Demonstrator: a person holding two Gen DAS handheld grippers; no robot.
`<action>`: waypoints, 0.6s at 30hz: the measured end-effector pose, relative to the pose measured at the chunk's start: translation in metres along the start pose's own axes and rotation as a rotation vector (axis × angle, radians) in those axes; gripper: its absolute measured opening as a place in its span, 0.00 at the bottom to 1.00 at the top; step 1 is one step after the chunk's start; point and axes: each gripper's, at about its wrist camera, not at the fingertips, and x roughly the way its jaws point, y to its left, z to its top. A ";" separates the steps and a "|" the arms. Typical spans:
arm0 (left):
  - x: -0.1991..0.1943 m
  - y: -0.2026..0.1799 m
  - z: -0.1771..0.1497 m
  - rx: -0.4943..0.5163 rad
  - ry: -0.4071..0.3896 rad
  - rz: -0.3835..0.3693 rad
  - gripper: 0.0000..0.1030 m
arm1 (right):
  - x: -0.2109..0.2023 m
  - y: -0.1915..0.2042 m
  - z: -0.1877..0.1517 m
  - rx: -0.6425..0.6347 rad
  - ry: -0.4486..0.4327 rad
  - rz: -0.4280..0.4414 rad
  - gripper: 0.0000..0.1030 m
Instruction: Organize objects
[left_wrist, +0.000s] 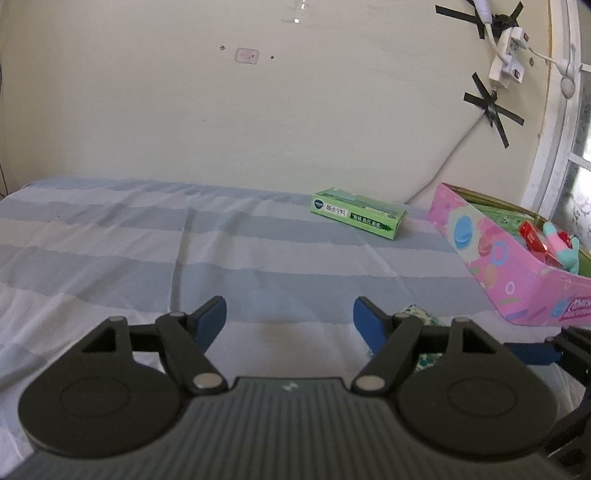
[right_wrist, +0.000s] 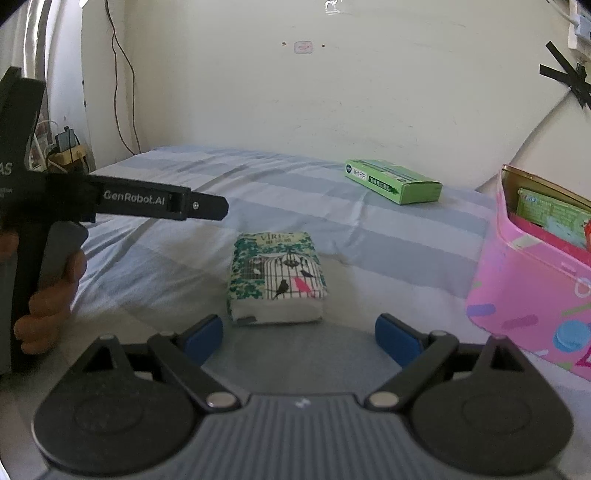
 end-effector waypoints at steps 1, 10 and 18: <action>0.001 0.001 0.000 -0.005 0.003 0.001 0.79 | 0.000 0.000 0.000 0.003 -0.001 0.001 0.91; 0.007 0.009 0.000 -0.067 0.041 0.001 0.79 | -0.001 -0.003 0.000 0.026 -0.015 -0.005 0.90; 0.007 0.004 -0.001 -0.041 0.031 0.021 0.79 | -0.003 -0.004 -0.002 0.026 -0.026 0.024 0.77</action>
